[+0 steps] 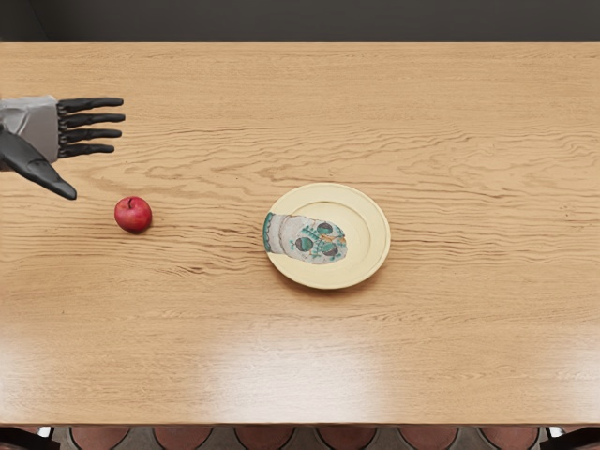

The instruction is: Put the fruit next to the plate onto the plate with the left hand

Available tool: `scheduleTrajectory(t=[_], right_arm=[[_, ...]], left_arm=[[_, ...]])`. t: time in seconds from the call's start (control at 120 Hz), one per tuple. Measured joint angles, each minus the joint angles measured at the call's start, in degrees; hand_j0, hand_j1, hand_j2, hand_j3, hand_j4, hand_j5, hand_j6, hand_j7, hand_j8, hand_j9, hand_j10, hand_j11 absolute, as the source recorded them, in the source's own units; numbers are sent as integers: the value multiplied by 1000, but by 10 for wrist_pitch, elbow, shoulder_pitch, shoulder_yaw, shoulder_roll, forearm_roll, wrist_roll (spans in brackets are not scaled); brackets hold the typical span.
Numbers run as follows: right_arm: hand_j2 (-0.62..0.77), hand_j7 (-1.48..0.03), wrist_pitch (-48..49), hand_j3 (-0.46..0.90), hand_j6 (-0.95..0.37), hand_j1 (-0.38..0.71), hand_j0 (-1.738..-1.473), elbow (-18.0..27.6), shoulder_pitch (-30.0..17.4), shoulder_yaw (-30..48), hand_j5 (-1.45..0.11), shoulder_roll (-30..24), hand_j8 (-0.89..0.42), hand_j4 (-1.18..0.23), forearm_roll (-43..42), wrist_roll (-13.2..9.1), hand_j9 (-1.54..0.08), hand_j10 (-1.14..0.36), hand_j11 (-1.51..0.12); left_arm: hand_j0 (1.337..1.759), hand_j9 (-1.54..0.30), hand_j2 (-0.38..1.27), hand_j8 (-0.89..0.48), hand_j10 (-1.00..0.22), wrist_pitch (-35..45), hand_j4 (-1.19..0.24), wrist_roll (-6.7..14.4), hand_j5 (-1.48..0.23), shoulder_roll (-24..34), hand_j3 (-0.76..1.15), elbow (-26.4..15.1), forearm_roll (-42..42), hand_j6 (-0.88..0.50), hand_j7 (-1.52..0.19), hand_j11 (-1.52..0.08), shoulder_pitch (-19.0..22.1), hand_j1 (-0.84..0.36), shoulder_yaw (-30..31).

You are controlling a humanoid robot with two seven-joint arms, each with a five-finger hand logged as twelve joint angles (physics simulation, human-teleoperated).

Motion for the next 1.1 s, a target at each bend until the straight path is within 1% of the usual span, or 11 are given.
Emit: scheduleTrajectory(t=[0.158, 0.383, 0.467, 0.517, 0.608, 0.733, 0.783, 0.833, 0.875, 0.983, 1.1], right_arm=[[0, 0, -1, 0, 0, -349, -1658, -1, 3, 0, 0, 0, 0, 0, 0, 0, 0, 0, 0], [0, 0, -1, 0, 0, -349, -1658, -1, 3, 0, 0, 0, 0, 0, 0, 0, 0, 0, 0], [0, 0, -1, 0, 0, -349, -1658, -1, 3, 0, 0, 0, 0, 0, 0, 0, 0, 0, 0], [0, 0, -1, 0, 0, -349, -1658, -1, 3, 0, 0, 0, 0, 0, 0, 0, 0, 0, 0], [0, 0, -1, 0, 0, -349, -1658, -1, 3, 0, 0, 0, 0, 0, 0, 0, 0, 0, 0], [0, 0, -1, 0, -1, -349, -1658, -1, 3, 0, 0, 0, 0, 0, 0, 0, 0, 0, 0], [0, 0, -1, 0, 0, -349, -1658, -1, 3, 0, 0, 0, 0, 0, 0, 0, 0, 0, 0], [0, 0, -1, 0, 0, -349, -1658, -1, 3, 0, 0, 0, 0, 0, 0, 0, 0, 0, 0], [0, 0, -1, 0, 0, -349, -1658, -1, 4, 0, 0, 0, 0, 0, 0, 0, 0, 0, 0], [0, 0, -1, 0, 0, -349, -1658, -1, 4, 0, 0, 0, 0, 0, 0, 0, 0, 0, 0], [0, 0, -1, 0, 0, -349, -1658, -1, 3, 0, 0, 0, 0, 0, 0, 0, 0, 0, 0]], left_arm=[[1658, -15, 3, -11, -12, 37, -11, 6, -15, -24, 0, 11, 62, -11, -15, -14, 3, 337, 1], [1658, -15, 3, -14, -13, 108, -13, 69, -15, -45, 0, 40, 193, -14, -15, -15, 3, 336, 5], [1658, -15, 3, -15, -14, 121, -14, 82, -16, -65, 0, 58, 220, -15, -15, -15, 5, 336, 7], [1658, -16, 3, -16, -15, 132, -15, 85, -16, -72, 0, 66, 228, -16, -16, -16, -14, 336, 22], [1658, -17, 3, -17, -16, 166, -17, 76, -17, -87, 0, 72, 207, -17, -17, -17, -114, 335, 107], [1658, -17, 3, -17, -16, 188, -16, 8, -17, -87, 0, 72, 90, -17, -17, -17, -165, 334, 248], [1658, -17, 3, -16, -15, 189, -16, -8, -17, -88, 0, 69, 50, -17, -17, -17, -186, 335, 298], [1658, -21, 4, -19, -18, 195, -18, -17, -22, -126, 0, 66, 26, -19, -21, -21, -224, 331, 352], [1658, -29, 5, -25, -24, 213, -24, -22, -29, -156, 0, 65, 13, -25, -29, -29, -254, 323, 398], [1658, -62, 10, -50, -49, 266, -49, -23, -62, -211, 0, 59, -5, -50, -62, -62, -297, 293, 500], [1658, -127, 20, -99, -99, 313, -99, 9, -127, -258, 0, 58, -9, -100, -127, -127, -334, 232, 582]])
